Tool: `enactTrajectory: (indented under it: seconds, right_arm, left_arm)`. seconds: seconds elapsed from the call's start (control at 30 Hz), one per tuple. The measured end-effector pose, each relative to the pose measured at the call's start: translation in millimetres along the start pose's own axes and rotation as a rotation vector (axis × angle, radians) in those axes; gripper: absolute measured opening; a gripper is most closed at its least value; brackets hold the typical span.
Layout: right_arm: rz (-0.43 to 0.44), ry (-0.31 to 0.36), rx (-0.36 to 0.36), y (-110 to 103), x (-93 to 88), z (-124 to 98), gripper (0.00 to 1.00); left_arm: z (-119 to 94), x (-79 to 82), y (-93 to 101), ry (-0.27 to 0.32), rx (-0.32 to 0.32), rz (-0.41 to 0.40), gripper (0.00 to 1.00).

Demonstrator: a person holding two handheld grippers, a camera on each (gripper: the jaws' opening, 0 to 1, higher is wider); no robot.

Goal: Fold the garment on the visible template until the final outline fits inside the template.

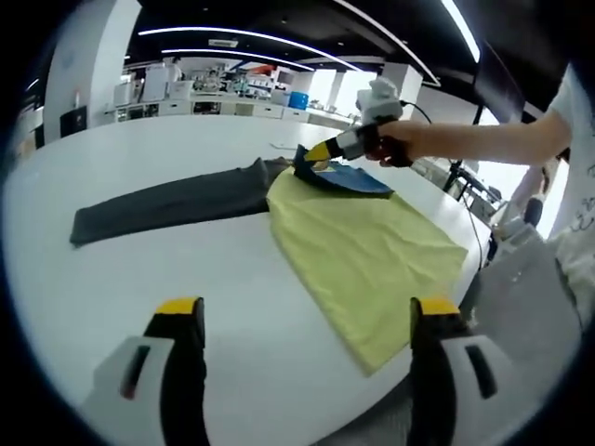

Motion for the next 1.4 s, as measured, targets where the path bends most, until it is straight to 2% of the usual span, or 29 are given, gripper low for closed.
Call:
enactTrajectory:
  seconds: [0.13, 0.23, 0.53, 0.87, 1.07, 1.13, 1.2, 1.3, 1.4]
  right_arm:
    - [-0.032, -0.041, 0.007, -0.8, -7.3, 14.6, 0.00]
    - [-0.024, -0.059, 0.005, 1.5, -8.6, 22.3, 0.00]
    - [-0.024, -0.107, 0.017, -1.7, -18.7, 33.5, 0.00]
    - [0.010, -0.109, 0.033, -7.0, -18.7, 34.3, 0.00]
    - [-0.018, -0.109, 0.067, -12.2, -18.6, 33.2, 0.00]
    - [-0.029, -0.099, 0.073, -13.4, -17.4, 30.5, 0.08]
    - [-0.042, -0.089, 0.077, -14.0, -16.2, 28.2, 0.23]
    - [-0.117, -0.049, 0.064, -10.2, -12.6, 25.1, 0.42]
    - [-0.121, -0.042, 0.064, -5.5, -12.9, 25.8, 0.59]
  left_arm:
    - [-0.8, -0.6, 1.5, 0.000, 0.007, -0.009, 0.89]
    - [-0.2, -0.9, 1.2, 0.004, 0.010, -0.016, 0.89]
    - [3.4, -2.6, 2.7, 0.004, 0.007, -0.023, 0.88]
    - [6.0, -1.9, 4.2, 0.004, 0.006, -0.025, 0.88]
    - [5.1, -0.4, 2.3, 0.008, 0.004, -0.020, 0.88]
    - [5.0, 0.5, 2.0, 0.009, 0.007, -0.020, 0.88]
    - [4.8, 0.4, 1.3, 0.008, 0.006, -0.018, 0.88]
    - [4.4, 0.7, 1.2, 0.005, 0.005, -0.013, 0.88]
    - [4.0, 1.9, 1.5, 0.006, 0.004, -0.010, 0.88]
Point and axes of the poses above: the point that each gripper's makers call its tool centre point, and the gripper's own axes: z roughly forward along the fingers, y roughly to its right, x roughly out of its top, the point moved 5 cm from there along -z, roughly backward along the fingers, and after that the axes turned 5 degrees about z, right-handed, at the moved point
